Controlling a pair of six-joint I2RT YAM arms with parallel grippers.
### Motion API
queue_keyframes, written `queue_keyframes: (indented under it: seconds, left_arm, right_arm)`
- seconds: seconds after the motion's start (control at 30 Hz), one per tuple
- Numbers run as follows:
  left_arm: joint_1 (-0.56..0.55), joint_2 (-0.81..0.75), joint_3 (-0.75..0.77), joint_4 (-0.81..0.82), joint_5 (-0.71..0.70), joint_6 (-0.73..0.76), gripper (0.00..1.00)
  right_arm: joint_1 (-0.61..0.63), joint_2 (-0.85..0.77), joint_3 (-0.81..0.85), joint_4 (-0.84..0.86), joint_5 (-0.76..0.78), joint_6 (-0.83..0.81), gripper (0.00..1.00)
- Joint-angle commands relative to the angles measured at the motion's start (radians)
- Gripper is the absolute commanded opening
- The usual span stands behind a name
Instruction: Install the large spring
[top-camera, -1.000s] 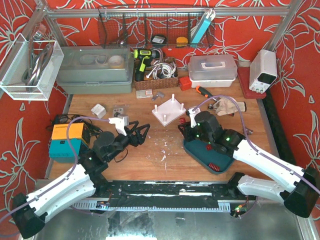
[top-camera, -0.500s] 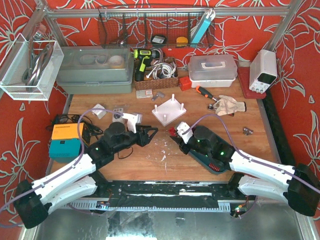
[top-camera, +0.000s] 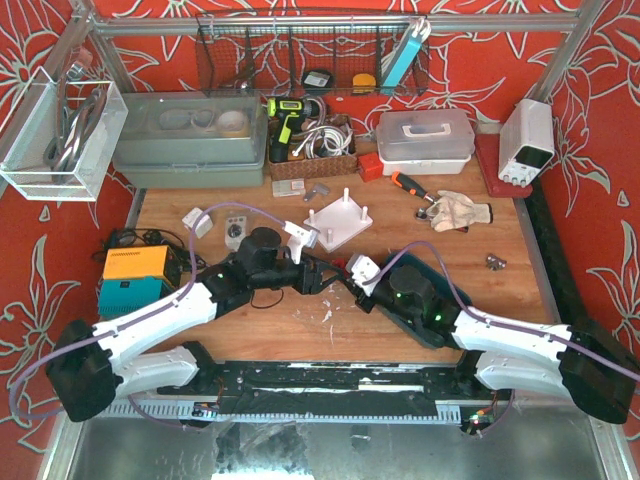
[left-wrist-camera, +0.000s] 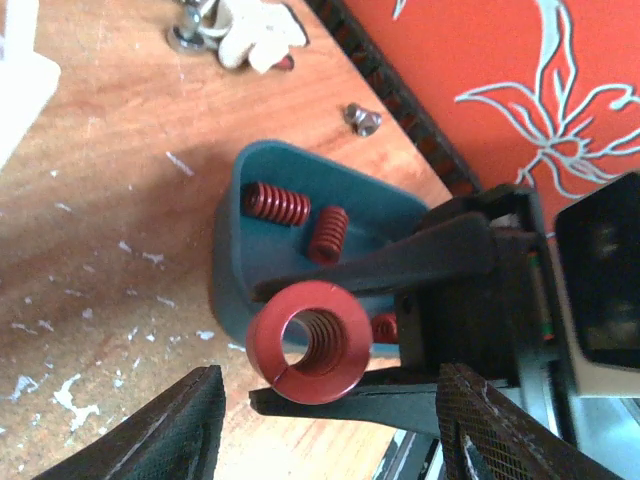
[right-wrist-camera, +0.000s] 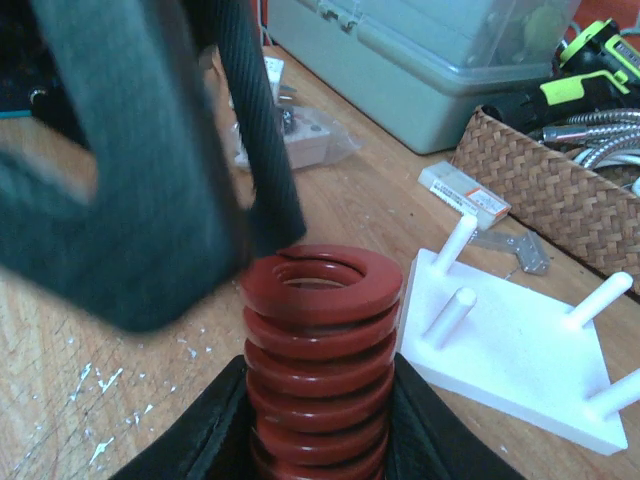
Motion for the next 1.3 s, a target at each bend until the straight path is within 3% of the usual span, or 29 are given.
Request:
queue_keyframes:
  seconds: [0.0,0.8,1.1,1.27]
  left_arm:
    - [-0.024,0.048,0.033,0.013,0.046,0.013,0.6]
    - [-0.036,0.11,0.025,0.077,0.017,0.018,0.44]
    - [-0.036,0.125,0.018,0.082,0.009,0.015,0.49]
    - [-0.036,0.129,0.016,0.079,0.012,0.017,0.38]
  right_arm:
    - [0.011,-0.012,-0.019,0.098,0.025,-0.012,0.0]
    - [0.041,0.048,0.004,0.086,0.007,-0.022,0.0]
    - [0.049,0.047,0.005,0.079,0.016,-0.027,0.0]
    - [0.051,0.042,0.006,0.075,0.018,-0.025,0.0]
